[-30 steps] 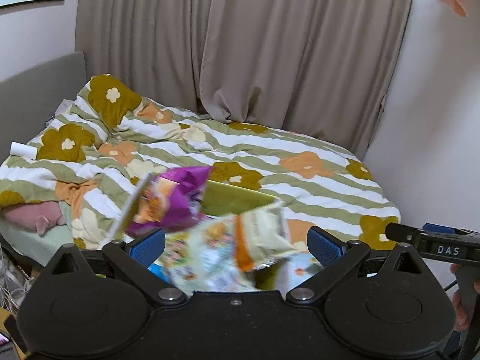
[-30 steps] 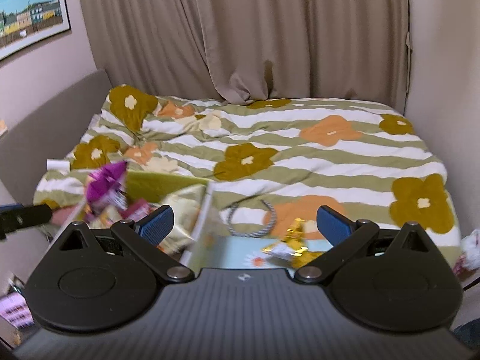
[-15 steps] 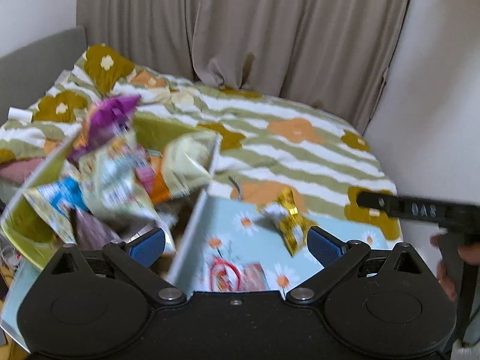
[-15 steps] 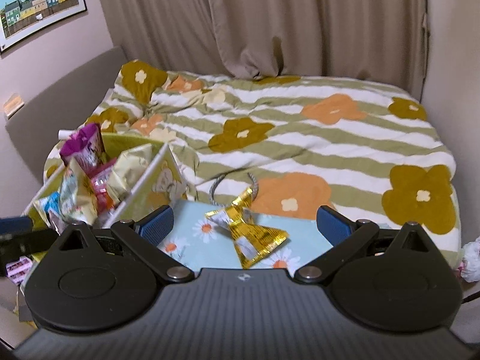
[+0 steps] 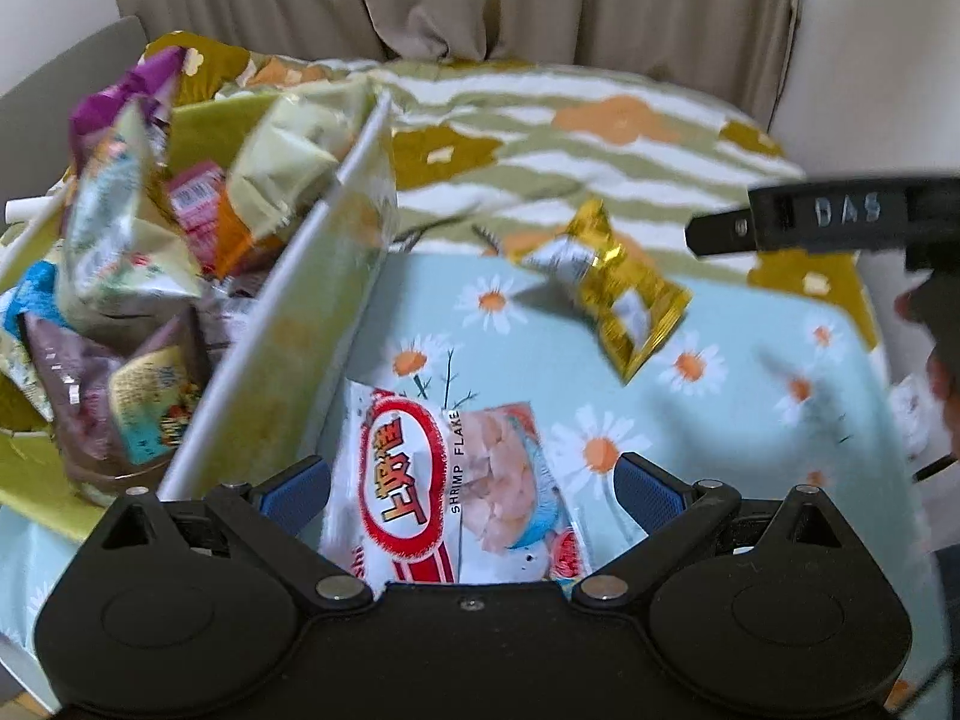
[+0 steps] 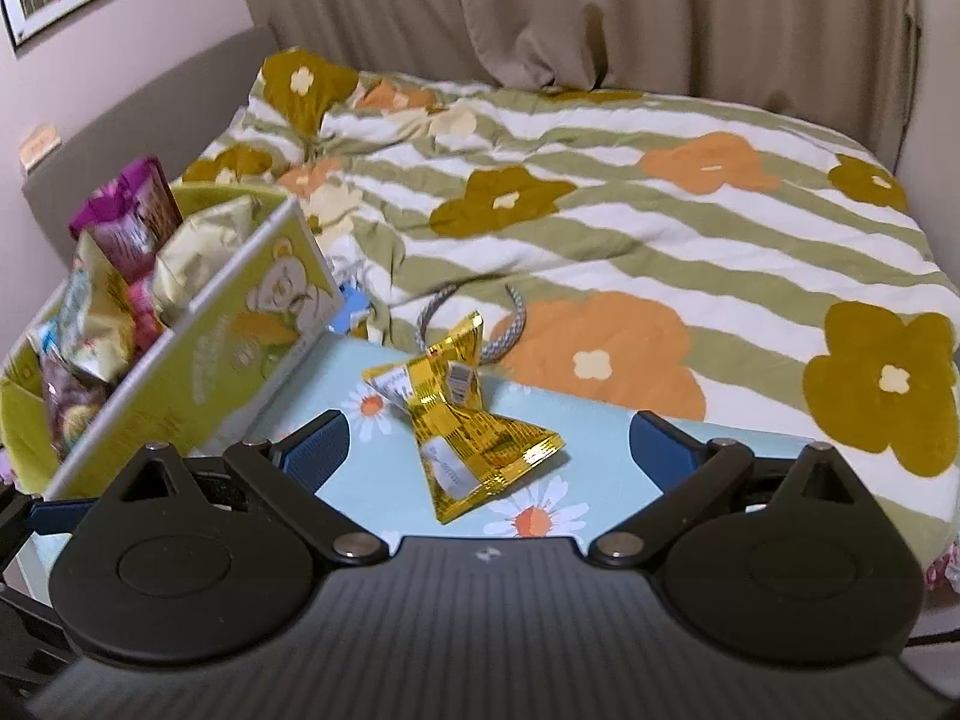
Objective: Organize snacks
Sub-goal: 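Grasp the shrimp flakes bag with the left tool while the right tool grasps the gold bag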
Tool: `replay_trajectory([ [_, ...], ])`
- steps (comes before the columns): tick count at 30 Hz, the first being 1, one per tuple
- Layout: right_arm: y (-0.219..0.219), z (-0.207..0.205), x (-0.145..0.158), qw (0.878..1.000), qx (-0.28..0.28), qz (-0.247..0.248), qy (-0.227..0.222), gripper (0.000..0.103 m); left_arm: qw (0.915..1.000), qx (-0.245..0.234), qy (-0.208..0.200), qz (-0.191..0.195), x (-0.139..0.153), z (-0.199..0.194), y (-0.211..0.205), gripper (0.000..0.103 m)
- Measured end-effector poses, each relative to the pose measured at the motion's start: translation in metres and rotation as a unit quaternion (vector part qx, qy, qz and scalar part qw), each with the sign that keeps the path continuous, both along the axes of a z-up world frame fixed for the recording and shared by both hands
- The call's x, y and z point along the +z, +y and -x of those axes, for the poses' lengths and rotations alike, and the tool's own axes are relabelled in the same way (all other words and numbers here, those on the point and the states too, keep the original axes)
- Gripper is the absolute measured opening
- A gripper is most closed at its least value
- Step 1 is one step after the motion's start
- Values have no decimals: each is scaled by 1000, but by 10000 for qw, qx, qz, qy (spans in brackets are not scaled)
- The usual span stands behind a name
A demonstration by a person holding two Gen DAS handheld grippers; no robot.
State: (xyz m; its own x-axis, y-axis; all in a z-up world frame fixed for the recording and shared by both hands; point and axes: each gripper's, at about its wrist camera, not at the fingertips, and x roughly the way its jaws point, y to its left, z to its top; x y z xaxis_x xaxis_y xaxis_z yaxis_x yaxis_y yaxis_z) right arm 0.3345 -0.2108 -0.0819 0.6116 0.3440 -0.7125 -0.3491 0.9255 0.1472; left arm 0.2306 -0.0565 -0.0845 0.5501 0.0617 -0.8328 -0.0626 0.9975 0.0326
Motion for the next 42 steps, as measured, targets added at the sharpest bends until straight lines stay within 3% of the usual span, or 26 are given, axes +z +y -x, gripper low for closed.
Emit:
replay_trajectory([
  [11,28,-36,-40,9977,602,315,69,103,9967,-44,353,-730,-47,-27,-15,103],
  [18,48,-53,-61,9933,1072,385,206,97,9953,-97,425,-866,-58,-33,-19,103],
  [22,55,-57,-69,9915,1198,425,274,97,9959,-57,436,-787,-58,-33,-17,100],
  [27,60,-62,-79,9893,1309,536,349,88,9955,-118,391,-851,-50,-30,-20,83],
  [42,56,-63,-83,9873,1444,616,263,63,9977,-11,136,-670,-27,-23,-20,78],
])
